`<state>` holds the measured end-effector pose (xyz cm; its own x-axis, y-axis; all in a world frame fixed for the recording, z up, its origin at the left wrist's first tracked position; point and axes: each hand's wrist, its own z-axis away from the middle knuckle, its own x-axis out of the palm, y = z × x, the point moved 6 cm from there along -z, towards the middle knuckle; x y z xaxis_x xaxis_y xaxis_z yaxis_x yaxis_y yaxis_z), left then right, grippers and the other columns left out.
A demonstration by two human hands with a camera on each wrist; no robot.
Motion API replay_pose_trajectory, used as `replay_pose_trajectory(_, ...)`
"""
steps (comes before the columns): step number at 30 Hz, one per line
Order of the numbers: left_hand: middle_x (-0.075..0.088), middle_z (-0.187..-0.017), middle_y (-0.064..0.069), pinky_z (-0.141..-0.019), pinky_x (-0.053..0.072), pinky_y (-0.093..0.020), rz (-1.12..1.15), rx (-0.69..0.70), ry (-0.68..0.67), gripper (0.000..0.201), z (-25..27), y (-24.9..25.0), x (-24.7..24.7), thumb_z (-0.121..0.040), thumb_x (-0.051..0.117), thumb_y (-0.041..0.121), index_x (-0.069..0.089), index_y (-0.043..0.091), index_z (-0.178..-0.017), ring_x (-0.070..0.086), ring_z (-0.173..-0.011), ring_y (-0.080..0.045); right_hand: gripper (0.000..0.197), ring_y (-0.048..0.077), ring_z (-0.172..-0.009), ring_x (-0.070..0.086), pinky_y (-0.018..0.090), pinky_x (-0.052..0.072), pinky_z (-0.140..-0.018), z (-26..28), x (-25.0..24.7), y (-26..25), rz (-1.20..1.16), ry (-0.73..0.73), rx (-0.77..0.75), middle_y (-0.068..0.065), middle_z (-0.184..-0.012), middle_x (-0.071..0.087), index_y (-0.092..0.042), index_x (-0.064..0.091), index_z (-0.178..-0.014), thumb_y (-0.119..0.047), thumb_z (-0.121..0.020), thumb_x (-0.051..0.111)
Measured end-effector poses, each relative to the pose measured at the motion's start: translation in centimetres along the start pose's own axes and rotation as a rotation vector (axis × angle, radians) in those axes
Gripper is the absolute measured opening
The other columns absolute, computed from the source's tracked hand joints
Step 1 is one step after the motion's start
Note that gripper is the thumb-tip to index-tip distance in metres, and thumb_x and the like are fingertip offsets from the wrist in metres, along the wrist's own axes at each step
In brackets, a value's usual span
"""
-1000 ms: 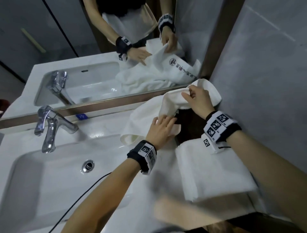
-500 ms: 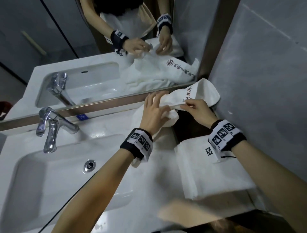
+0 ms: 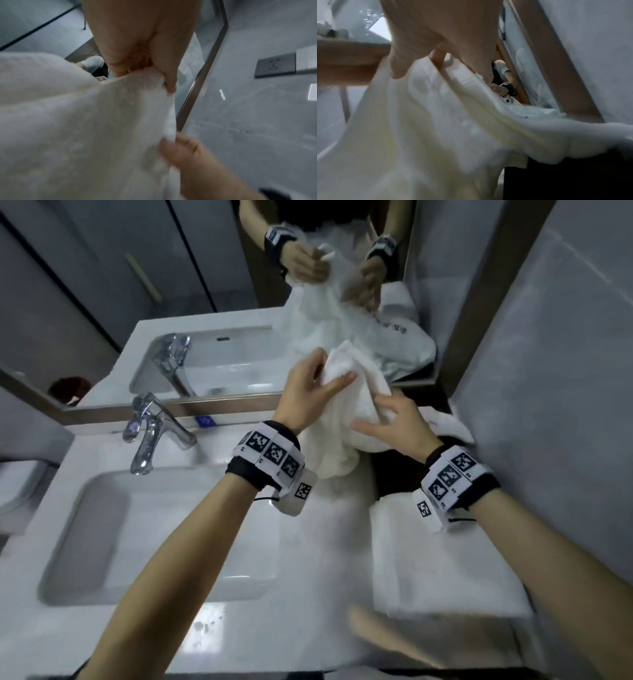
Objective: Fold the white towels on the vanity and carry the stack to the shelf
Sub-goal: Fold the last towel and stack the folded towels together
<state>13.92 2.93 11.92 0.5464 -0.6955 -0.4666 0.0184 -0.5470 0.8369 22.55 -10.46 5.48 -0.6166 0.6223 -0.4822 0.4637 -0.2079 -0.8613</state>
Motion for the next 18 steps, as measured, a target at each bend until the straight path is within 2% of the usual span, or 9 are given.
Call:
replay_pose_trajectory(2, 0.036, -0.065, -0.001, -0.057, 0.031, -0.022, 0.064, -0.009, 0.067, 0.034, 0.0, 1.0, -1.4, -0.084, 0.069, 0.025, 0.041, 0.010, -0.071, 0.035, -0.061, -0.010, 0.042, 0.029, -0.094, 0.059, 0.035, 0.050, -0.087, -0.5, 0.9, 0.5, 0.046, -0.029, 0.060, 0.017, -0.101, 0.062, 0.006, 0.068, -0.083, -0.032, -0.071, 0.080)
replay_pose_trajectory(3, 0.040, -0.069, -0.006, -0.060, 0.037, -0.029, 0.105, -0.030, 0.109, 0.033, 0.1, 1.2, -2.2, -0.084, 0.069, 0.025, 0.045, 0.006, -0.074, 0.040, -0.065, -0.015, 0.041, 0.028, -0.092, 0.060, 0.034, 0.049, -0.083, -0.6, 1.2, 1.0, 0.089, -0.021, 0.086, 0.015, -0.102, 0.062, 0.004, 0.068, -0.078, -0.035, -0.070, 0.080)
replay_pose_trajectory(4, 0.044, -0.075, -0.010, -0.063, 0.042, -0.039, 0.150, -0.061, 0.158, 0.032, 0.2, 1.1, -3.2, -0.084, 0.069, 0.025, 0.047, 0.002, -0.078, 0.044, -0.070, -0.018, 0.040, 0.025, -0.089, 0.059, 0.027, 0.046, -0.077, -0.6, 1.3, 1.5, 0.149, -0.010, 0.098, 0.009, -0.099, 0.060, 0.001, 0.067, -0.072, -0.037, -0.070, 0.080)
replay_pose_trajectory(6, 0.049, -0.083, -0.012, -0.073, 0.048, -0.049, 0.236, -0.111, 0.257, 0.029, 0.7, 0.6, -5.2, -0.084, 0.069, 0.026, 0.049, 0.005, -0.083, 0.050, -0.078, -0.020, 0.037, 0.024, -0.088, 0.057, 0.024, 0.041, -0.070, -0.1, 1.5, 2.9, 0.202, -0.051, 0.108, 0.006, -0.096, 0.058, -0.006, 0.059, -0.061, -0.035, -0.071, 0.079)
replay_pose_trajectory(9, 0.052, -0.086, -0.011, -0.075, 0.049, -0.044, 0.244, -0.157, 0.339, 0.026, 1.9, -0.7, -7.6, -0.084, 0.070, 0.025, 0.050, 0.008, -0.088, 0.052, -0.080, -0.017, 0.028, 0.030, -0.091, 0.058, 0.038, 0.047, -0.080, 0.6, 1.8, 5.0, 0.212, -0.146, 0.108, 0.011, -0.093, 0.057, -0.012, 0.053, -0.068, -0.029, -0.078, 0.073)
replay_pose_trajectory(12, 0.055, -0.085, -0.008, -0.072, 0.047, -0.033, 0.249, -0.191, 0.391, 0.025, 3.0, -2.2, -9.0, -0.083, 0.070, 0.024, 0.052, 0.007, -0.088, 0.052, -0.080, -0.017, 0.029, 0.024, -0.088, 0.056, 0.035, 0.044, -0.079, 0.4, 2.3, 5.9, 0.191, -0.193, 0.133, 0.005, -0.093, 0.054, -0.005, 0.060, -0.075, -0.032, -0.082, 0.068)
replay_pose_trajectory(14, 0.055, -0.081, -0.003, -0.070, 0.047, -0.031, 0.272, -0.197, 0.443, 0.022, 3.3, -2.8, -10.1, -0.082, 0.071, 0.024, 0.051, 0.014, -0.079, 0.053, -0.078, -0.016, 0.035, 0.021, -0.084, 0.057, 0.033, 0.046, -0.076, 0.4, 2.9, 6.1, 0.190, -0.257, 0.143, 0.004, -0.096, 0.057, 0.000, 0.065, -0.078, -0.034, -0.085, 0.065)
replay_pose_trajectory(16, 0.055, -0.079, 0.001, -0.070, 0.047, -0.030, 0.263, -0.185, 0.495, 0.023, 3.4, -3.3, -11.6, -0.081, 0.072, 0.026, 0.050, 0.021, -0.075, 0.052, -0.077, -0.016, 0.033, 0.019, -0.073, 0.055, 0.033, 0.042, -0.066, 0.2, 2.4, 5.8, 0.163, -0.245, 0.139, 0.004, -0.083, 0.059, -0.007, 0.060, -0.071, -0.035, -0.089, 0.060)
replay_pose_trajectory(18, 0.056, -0.082, -0.001, -0.071, 0.047, -0.030, 0.269, -0.180, 0.521, 0.022, 3.4, -4.0, -13.0, -0.079, 0.072, 0.030, 0.051, 0.023, -0.077, 0.053, -0.078, -0.016, 0.032, 0.015, -0.066, 0.047, 0.031, 0.035, -0.062, -0.4, 1.0, 5.0, 0.117, -0.143, 0.095, 0.003, -0.069, 0.051, -0.013, 0.049, -0.066, -0.032, -0.089, 0.060)
